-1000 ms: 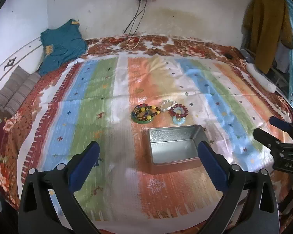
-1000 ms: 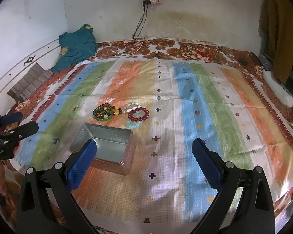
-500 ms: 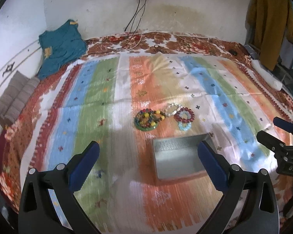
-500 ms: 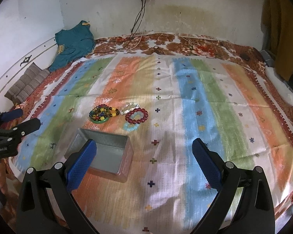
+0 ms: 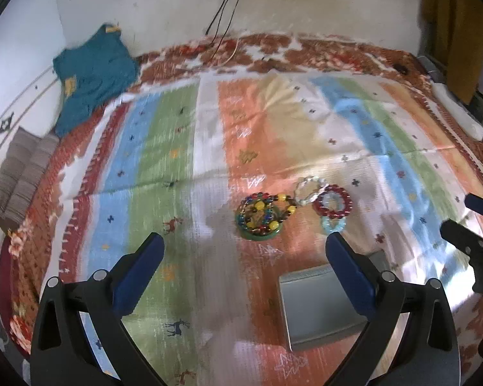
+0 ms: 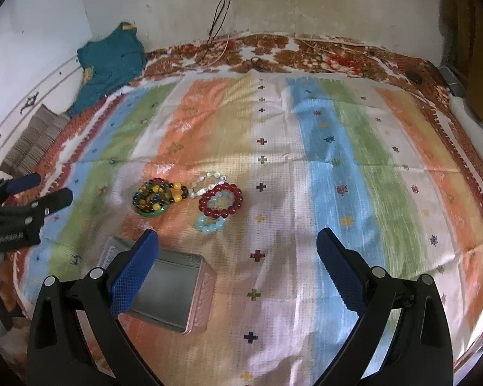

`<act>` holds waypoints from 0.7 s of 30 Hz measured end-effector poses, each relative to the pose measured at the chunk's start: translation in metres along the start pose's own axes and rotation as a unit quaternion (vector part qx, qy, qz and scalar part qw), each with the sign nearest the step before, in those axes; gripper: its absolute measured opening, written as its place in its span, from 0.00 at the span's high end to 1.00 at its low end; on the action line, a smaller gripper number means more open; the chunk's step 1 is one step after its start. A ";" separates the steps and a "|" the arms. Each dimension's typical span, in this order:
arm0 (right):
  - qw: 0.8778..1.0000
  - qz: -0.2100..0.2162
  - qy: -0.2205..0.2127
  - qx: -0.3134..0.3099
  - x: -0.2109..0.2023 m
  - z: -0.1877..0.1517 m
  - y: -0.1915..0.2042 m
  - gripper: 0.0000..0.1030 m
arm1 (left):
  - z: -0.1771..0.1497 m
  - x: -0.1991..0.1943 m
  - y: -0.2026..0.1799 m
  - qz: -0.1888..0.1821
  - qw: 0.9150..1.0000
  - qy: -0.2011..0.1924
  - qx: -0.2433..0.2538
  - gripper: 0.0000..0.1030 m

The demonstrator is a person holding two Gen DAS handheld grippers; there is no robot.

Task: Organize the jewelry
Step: 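Lower both grippers over the bead bracelets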

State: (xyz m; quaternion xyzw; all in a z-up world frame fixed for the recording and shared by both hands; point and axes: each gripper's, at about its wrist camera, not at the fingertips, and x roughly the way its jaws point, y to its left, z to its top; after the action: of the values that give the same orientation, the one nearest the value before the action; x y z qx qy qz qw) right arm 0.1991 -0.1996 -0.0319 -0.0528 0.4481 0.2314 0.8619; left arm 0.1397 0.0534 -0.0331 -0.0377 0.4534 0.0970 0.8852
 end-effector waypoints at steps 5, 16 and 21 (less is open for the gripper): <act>1.000 0.002 0.016 0.004 0.016 0.011 -0.004 0.04 | 0.013 0.019 0.007 0.003 1.000 0.013 -0.011 0.05; 0.999 -0.004 0.045 -0.017 0.054 0.029 0.001 0.04 | 0.022 0.062 0.010 -0.003 0.998 0.060 -0.008 0.05; 0.998 0.006 0.060 0.000 0.071 0.043 -0.002 0.04 | 0.028 0.078 0.011 -0.003 0.997 0.073 0.000 0.05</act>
State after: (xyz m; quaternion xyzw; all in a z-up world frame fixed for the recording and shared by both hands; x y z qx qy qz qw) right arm 0.2672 -0.1636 -0.0627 -0.0636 0.4990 0.2333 0.8322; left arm 0.2044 0.0794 -0.0792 -0.0465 0.5168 0.0914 0.8500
